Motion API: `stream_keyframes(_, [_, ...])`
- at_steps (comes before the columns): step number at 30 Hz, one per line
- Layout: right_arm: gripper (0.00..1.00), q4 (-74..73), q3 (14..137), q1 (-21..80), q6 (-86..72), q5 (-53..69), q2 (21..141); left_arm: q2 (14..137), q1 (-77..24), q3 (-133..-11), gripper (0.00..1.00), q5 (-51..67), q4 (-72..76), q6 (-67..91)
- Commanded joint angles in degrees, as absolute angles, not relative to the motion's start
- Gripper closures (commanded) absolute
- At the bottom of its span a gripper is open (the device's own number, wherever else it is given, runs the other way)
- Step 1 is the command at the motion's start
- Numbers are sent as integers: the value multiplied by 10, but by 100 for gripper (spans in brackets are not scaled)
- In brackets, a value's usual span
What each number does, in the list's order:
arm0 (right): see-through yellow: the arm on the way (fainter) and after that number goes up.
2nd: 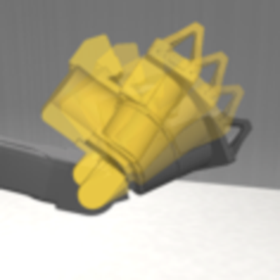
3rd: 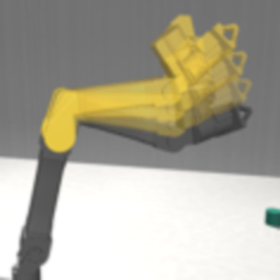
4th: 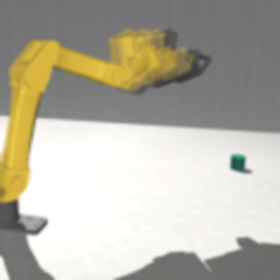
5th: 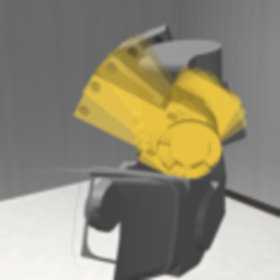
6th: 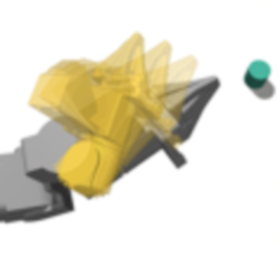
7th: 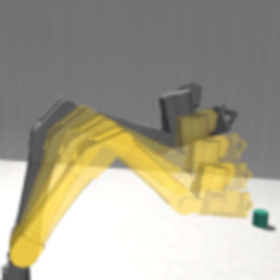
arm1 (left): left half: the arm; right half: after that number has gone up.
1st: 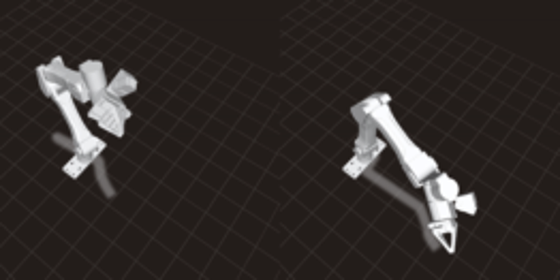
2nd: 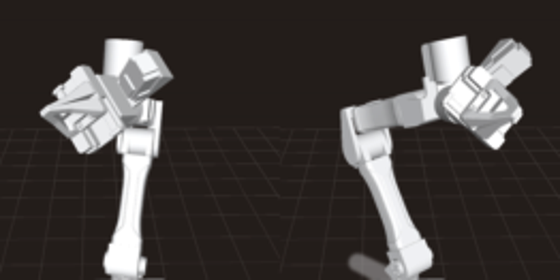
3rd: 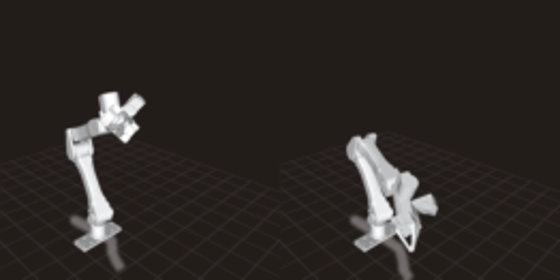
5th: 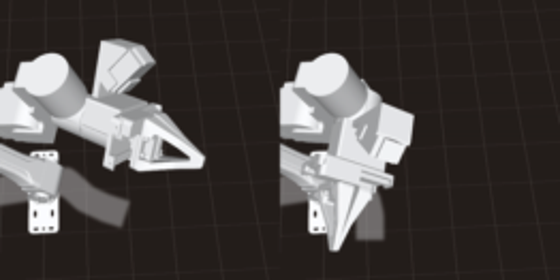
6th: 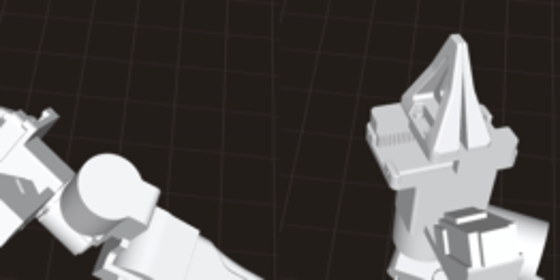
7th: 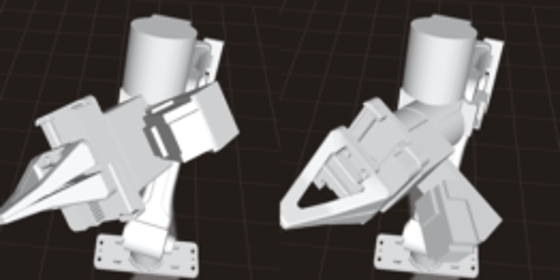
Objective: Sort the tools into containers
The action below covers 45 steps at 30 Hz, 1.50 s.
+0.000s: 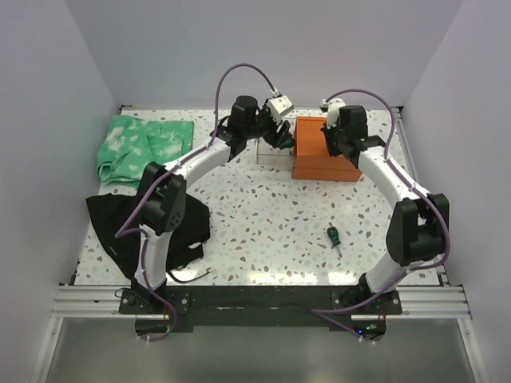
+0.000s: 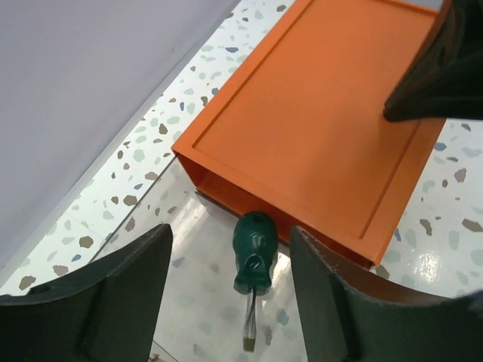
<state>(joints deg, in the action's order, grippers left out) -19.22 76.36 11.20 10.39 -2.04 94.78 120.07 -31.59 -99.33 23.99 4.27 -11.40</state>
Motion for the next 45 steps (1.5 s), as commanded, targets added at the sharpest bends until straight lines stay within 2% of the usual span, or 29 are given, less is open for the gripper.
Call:
stream_keyframes(1, [94, -253, 746, 112, 127, -12, 875, 1158, -313, -1040, 30, 209, 81, -68])
stream_keyframes(3, [85, -279, 744, 112, 129, -2, 848, 1154, -314, -1054, 29, 185, 79, -60])
stream_keyframes(4, [73, -299, 739, 112, 141, 26, 823, 1144, -314, -1056, 29, 180, 77, -57])
stream_keyframes(6, [67, -341, 716, 112, 159, 52, 790, 1134, -314, -1063, 28, 176, 75, -55])
stream_keyframes(11, [41, -398, 581, 119, 180, 123, 682, 1109, -310, -1078, 27, 149, 50, -69])
stream_keyframes(19, [33, -471, 540, 175, 117, 112, 718, 1089, -306, -1068, 24, 105, 34, -83])
stream_keyframes(33, [34, -540, 614, 231, 133, 40, 843, 1039, -283, -1033, 23, 83, 10, -102])
stream_keyframes(45, [35, -547, 613, 244, 159, -47, 894, 1040, -274, -1034, 23, 80, 1, -100])
